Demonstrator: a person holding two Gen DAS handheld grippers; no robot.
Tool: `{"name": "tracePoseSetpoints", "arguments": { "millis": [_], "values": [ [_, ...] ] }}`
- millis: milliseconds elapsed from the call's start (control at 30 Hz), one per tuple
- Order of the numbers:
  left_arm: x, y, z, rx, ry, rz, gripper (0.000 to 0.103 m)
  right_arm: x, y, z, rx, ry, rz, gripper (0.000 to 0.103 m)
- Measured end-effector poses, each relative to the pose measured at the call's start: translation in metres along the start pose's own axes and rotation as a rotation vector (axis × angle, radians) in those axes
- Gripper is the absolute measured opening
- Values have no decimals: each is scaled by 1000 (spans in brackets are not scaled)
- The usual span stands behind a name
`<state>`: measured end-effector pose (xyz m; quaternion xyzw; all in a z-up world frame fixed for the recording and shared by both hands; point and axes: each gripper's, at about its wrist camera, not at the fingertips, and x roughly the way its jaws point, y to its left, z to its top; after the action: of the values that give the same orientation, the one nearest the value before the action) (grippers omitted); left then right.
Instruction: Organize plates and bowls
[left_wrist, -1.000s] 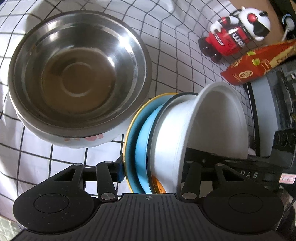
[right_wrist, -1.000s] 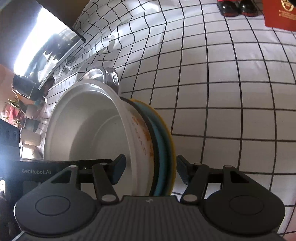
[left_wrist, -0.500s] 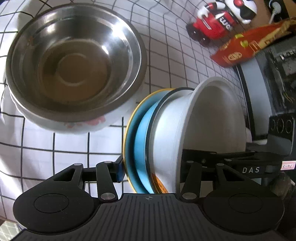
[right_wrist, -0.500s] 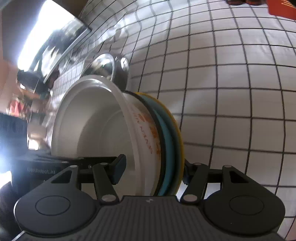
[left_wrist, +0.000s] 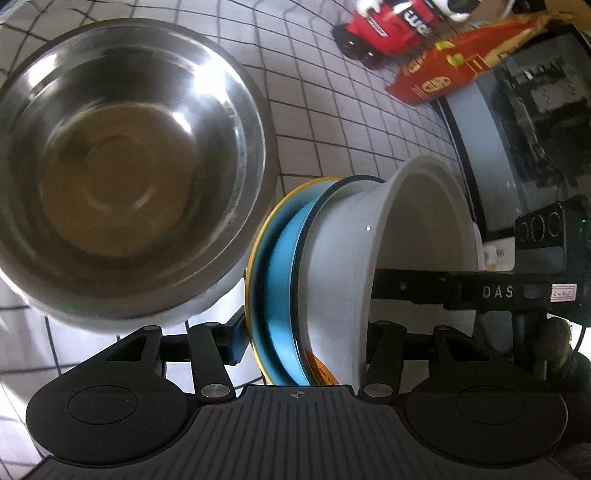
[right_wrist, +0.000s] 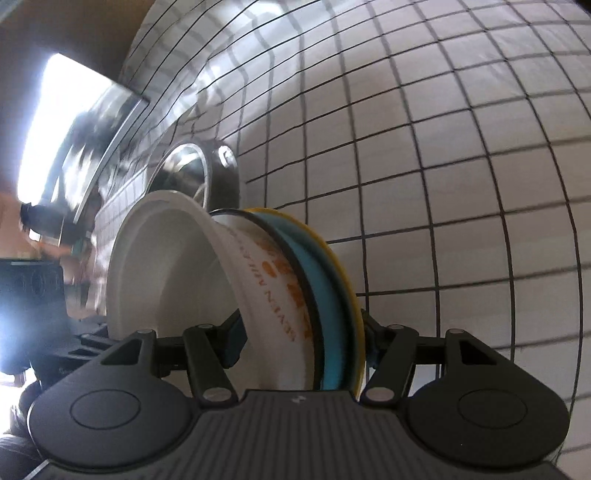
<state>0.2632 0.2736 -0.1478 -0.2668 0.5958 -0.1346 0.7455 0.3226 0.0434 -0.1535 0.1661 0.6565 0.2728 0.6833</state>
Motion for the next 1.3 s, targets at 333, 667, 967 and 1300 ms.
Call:
{"name": "tracePoseSetpoints", "arguments": {
  "millis": [333,667,967,1300],
  "values": [
    [2,-7,-6,-57,-57,51,55,-1,2,-4,-119,7,1,61],
    [1,-22,-33,-157,-156,132,55,-4,5,3,-226,44,28,60],
    [3,-25,-40,-230,-153,144,55,-6,12,-2,-321,77,-67,60],
    [9,-32,-37,-228,-167,172,66,-6,6,-2,-300,98,-51,60]
  ]
}}
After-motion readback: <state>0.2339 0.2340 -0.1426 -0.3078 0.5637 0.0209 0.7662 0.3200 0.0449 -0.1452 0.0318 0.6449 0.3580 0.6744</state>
